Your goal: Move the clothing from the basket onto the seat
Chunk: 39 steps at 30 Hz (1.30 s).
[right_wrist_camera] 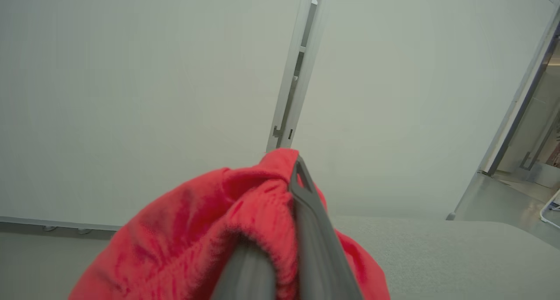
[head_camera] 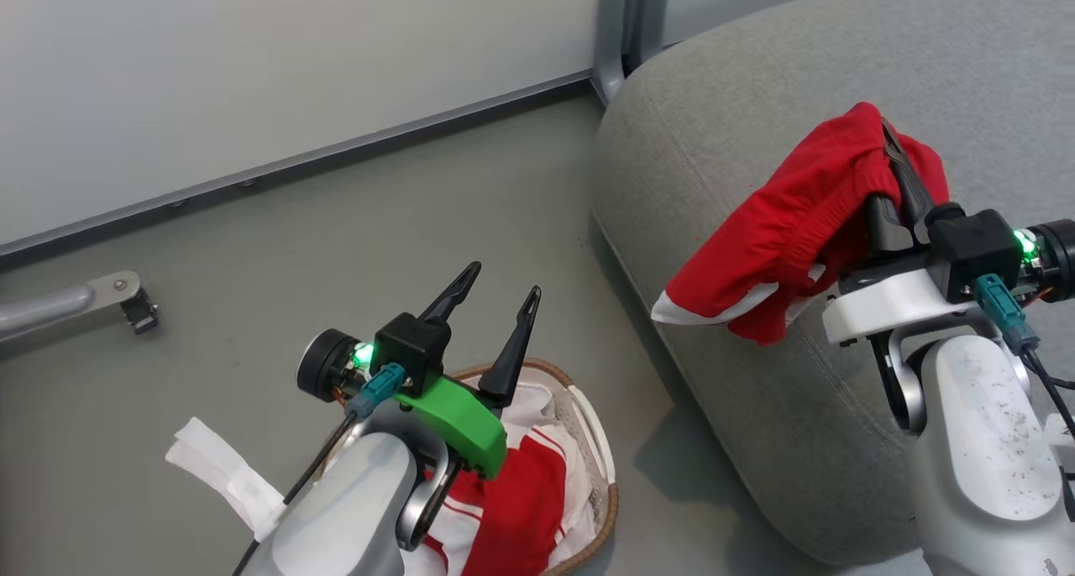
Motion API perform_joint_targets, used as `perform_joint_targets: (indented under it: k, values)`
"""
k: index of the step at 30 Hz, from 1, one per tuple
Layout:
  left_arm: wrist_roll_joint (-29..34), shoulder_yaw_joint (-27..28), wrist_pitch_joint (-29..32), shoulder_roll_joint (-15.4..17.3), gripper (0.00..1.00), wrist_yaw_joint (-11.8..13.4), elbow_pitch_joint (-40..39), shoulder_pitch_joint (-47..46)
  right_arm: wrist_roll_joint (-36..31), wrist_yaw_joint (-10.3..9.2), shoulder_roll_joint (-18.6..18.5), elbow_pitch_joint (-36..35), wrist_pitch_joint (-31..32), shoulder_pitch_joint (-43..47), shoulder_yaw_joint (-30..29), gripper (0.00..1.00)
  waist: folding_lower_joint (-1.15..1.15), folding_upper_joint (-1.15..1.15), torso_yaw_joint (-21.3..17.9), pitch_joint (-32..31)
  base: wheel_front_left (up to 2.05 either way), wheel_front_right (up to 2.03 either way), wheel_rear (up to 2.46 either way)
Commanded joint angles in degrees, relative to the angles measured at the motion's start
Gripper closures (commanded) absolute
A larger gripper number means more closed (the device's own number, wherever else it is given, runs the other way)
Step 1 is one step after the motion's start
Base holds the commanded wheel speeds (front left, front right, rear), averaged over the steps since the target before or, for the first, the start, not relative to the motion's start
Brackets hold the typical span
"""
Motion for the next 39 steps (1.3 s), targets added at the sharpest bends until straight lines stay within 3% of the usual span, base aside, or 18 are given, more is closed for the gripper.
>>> perform_joint_targets:
  k: [1, 7, 12, 26, 34, 39]
  values:
    - [0.81, 0.42, 0.0, -0.48, 0.0, -0.48, 0.23, 1.02, -0.43, -0.07, -0.14, -0.36, -0.12, 0.92, -0.4, 1.0, 0.0, 0.0, -6.21, 3.72, 0.0, 0.0, 0.0]
    - [2.46, 0.37, 0.0, -1.49, 0.0, -1.48, 1.53, -0.13, 0.4, -0.07, -0.13, -1.24, -0.12, 1.47, -1.77, 1.0, 0.0, 0.0, -9.94, 6.25, 0.0, 0.0, 0.0]
    - [3.47, 0.23, 0.0, -1.9, 0.0, -2.04, 1.98, -1.57, 1.17, -0.07, -0.11, -1.81, -0.12, 1.25, -2.66, 1.0, 0.0, 0.0, -10.77, 8.12, 0.0, 0.0, 0.0]
    - [6.02, 0.02, 0.0, -1.9, 0.0, -2.84, 1.34, -4.23, 0.31, -0.07, -0.46, 0.9, -0.12, -2.57, -3.56, 1.0, 0.0, 0.0, -5.82, 12.99, 0.0, 0.0, 0.0]
    - [7.21, 1.01, 0.0, -1.74, 0.0, -2.89, -1.05, -6.26, -1.49, -0.07, -7.47, 6.26, -0.13, -15.89, -3.18, 1.0, 0.0, 0.0, -0.85, 17.05, 0.0, 0.0, 0.0]
    - [8.5, 2.65, 0.0, -2.22, 0.0, -2.69, -2.68, -7.43, -4.1, -0.07, -14.85, 10.82, -0.13, -27.71, -2.32, 1.0, 0.0, 0.0, 2.84, 19.85, 0.0, 0.0, 0.0]
